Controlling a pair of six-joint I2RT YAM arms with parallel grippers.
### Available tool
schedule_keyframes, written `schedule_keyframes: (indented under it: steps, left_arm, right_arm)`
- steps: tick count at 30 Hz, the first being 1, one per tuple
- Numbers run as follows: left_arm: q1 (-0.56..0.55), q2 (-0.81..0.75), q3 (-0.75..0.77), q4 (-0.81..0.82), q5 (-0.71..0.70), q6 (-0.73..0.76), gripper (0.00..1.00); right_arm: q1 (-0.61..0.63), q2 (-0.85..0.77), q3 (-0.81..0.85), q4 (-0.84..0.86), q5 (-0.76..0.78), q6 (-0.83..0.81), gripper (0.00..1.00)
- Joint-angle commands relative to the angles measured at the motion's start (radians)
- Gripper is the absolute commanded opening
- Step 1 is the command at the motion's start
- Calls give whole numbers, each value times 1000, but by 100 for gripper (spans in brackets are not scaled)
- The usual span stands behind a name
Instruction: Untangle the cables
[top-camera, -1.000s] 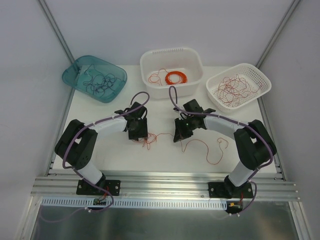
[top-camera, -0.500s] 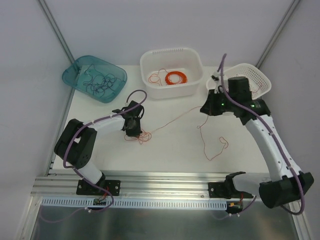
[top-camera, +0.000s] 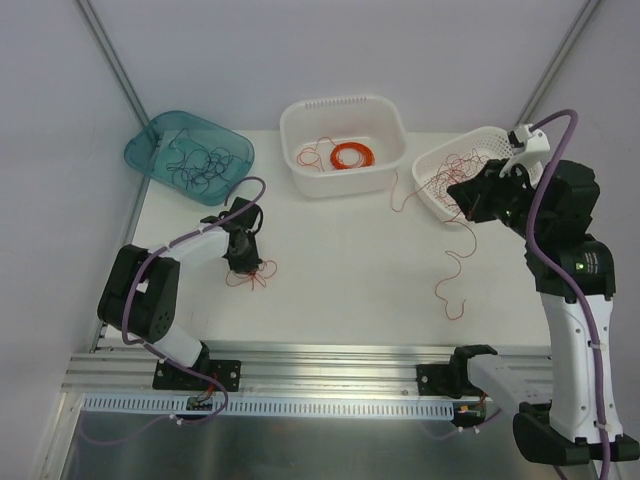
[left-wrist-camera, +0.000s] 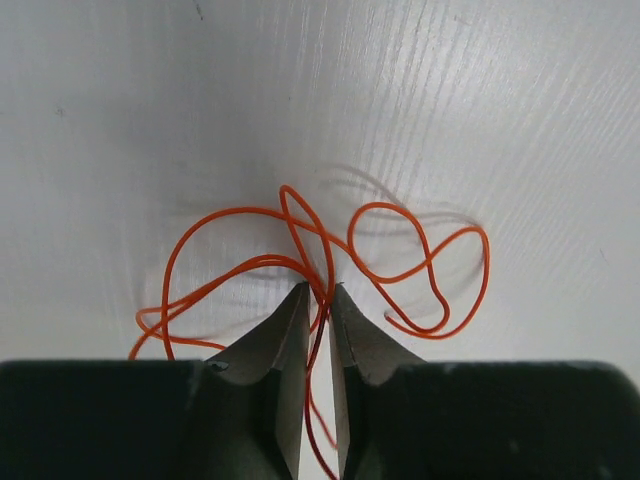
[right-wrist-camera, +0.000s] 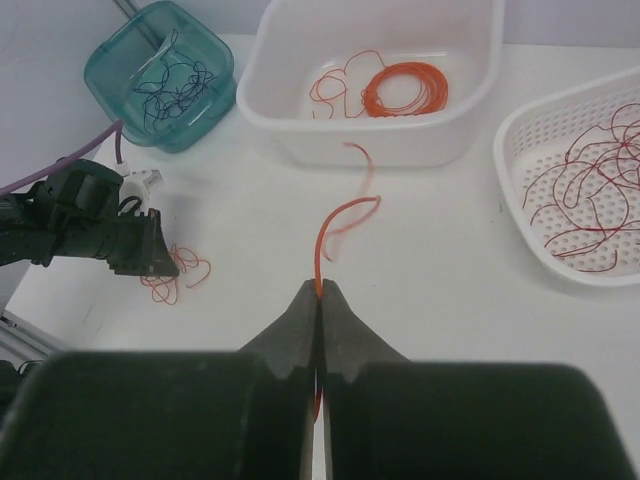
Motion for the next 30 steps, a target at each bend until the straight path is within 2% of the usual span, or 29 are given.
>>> schedule_keyframes:
  steps: [1, 6, 10, 12, 15, 18, 21, 22, 24, 27, 30]
  left_arm:
    - [7, -69, 13, -50, 8, 21, 14]
    - [7, -140, 38, -49, 83, 30, 30]
    - [7, -195, 55, -49, 130, 46, 45]
    - [7, -230, 62, -47, 149, 61, 48]
    - [7, -278, 70, -47, 166, 85, 55]
    - [7, -316, 75, -44, 180, 107, 57]
    - [7, -347, 75, -42, 189, 122, 57]
    - [7, -353, 73, -42, 189, 127, 58]
    - [7, -370, 67, -42, 189, 129, 58]
    - [7, -381, 52, -42, 193, 124, 58]
    - [7, -390, 36, -42, 204, 115, 59]
  right_arm:
    - [-6, 19, -62, 64, -53, 61, 1]
    - [-6, 10, -323, 159, -57, 157, 1]
    - [-4, -4, -501, 180, 61, 171, 1]
    - [-4, 3, -590, 185, 91, 179, 3]
    - [-6, 38, -689, 190, 123, 186, 13]
    - [-3, 104, -745, 199, 149, 211, 20]
    - [14, 136, -799, 216, 203, 240, 39]
    - [17, 144, -809, 216, 226, 249, 50]
    - [20, 165, -813, 211, 252, 275, 64]
    - [33, 194, -814, 211, 290, 311, 74]
    - [65, 223, -816, 216, 359, 353, 77]
